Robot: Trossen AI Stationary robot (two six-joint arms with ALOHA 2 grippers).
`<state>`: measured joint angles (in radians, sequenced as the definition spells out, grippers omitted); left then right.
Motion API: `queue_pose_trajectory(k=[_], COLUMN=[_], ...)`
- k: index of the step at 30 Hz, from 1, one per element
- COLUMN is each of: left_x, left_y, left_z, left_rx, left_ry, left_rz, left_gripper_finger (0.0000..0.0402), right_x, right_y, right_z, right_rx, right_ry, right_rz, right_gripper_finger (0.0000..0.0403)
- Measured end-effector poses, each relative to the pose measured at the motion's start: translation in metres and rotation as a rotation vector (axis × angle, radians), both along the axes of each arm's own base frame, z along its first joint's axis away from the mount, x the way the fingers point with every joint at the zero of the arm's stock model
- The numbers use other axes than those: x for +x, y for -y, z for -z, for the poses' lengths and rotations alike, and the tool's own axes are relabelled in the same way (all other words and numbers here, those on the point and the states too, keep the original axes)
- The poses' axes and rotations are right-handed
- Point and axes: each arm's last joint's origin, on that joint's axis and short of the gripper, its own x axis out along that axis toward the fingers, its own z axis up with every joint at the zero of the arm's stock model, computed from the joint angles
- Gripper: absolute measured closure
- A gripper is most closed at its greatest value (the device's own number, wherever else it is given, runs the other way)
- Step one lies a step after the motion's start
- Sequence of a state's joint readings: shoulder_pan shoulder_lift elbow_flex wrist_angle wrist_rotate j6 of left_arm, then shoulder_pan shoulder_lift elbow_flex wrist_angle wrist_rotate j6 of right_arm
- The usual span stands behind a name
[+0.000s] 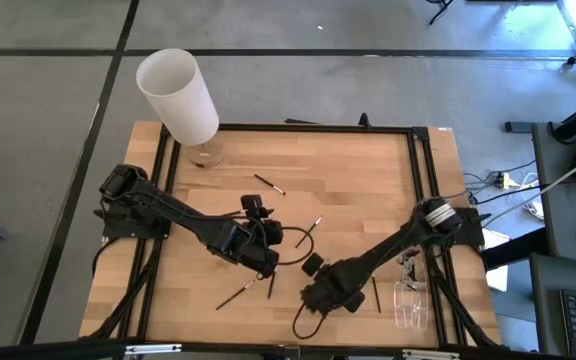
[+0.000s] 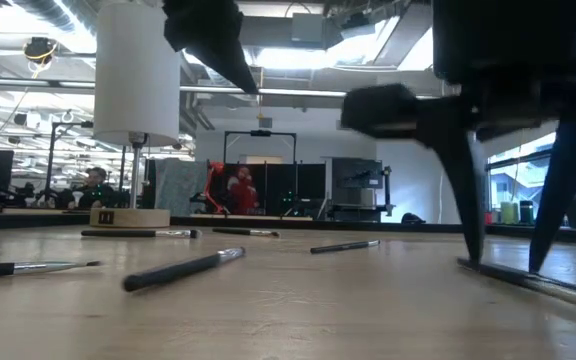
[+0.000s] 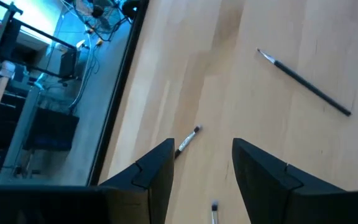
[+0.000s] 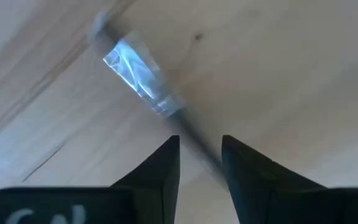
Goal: Put items in baskets/containers
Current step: Put the eyeshadow brush into the transparent organizer
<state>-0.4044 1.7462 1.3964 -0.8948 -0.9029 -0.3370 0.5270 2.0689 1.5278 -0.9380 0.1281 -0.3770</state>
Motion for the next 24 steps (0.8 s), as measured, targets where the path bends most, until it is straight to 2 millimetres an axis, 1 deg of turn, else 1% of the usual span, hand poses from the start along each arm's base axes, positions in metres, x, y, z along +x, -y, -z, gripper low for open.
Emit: queue_pose_trajectory(k=[6, 10, 13, 17, 20, 24], left_x=[-0.003, -0.003, -0.003, -0.003, -0.003, -0.003], left_y=[0.004, 0.004, 0.004, 0.004, 0.004, 0.004], left_z=[0.000, 0.000, 0.000, 0.000, 0.001, 0.001], left_rx=[0.009, 0.013, 0.013, 0.013, 0.010, 0.004], left_ry=[-0.012, -0.021, -0.022, -0.022, -0.019, -0.013], left_rz=[0.013, 0.020, 0.018, 0.018, 0.016, 0.010], left_gripper_finger=[0.0245, 0.0245, 0.0245, 0.0245, 0.0245, 0.0245], right_x=[0.005, 0.005, 0.006, 0.011, 0.013, 0.013], right_y=[-0.004, -0.005, -0.005, 0.001, 0.006, 0.007], right_z=[0.015, 0.026, 0.029, 0.030, 0.030, 0.028], right_rx=[0.000, 0.023, 0.054, 0.116, 0.149, 0.147], right_ry=[-0.056, -0.096, -0.103, -0.113, -0.128, -0.117], right_rz=[-0.063, -0.038, 0.083, 0.318, 0.489, 0.643], right_gripper_finger=[0.0287, 0.0312, 0.0345, 0.0386, 0.0385, 0.0368])
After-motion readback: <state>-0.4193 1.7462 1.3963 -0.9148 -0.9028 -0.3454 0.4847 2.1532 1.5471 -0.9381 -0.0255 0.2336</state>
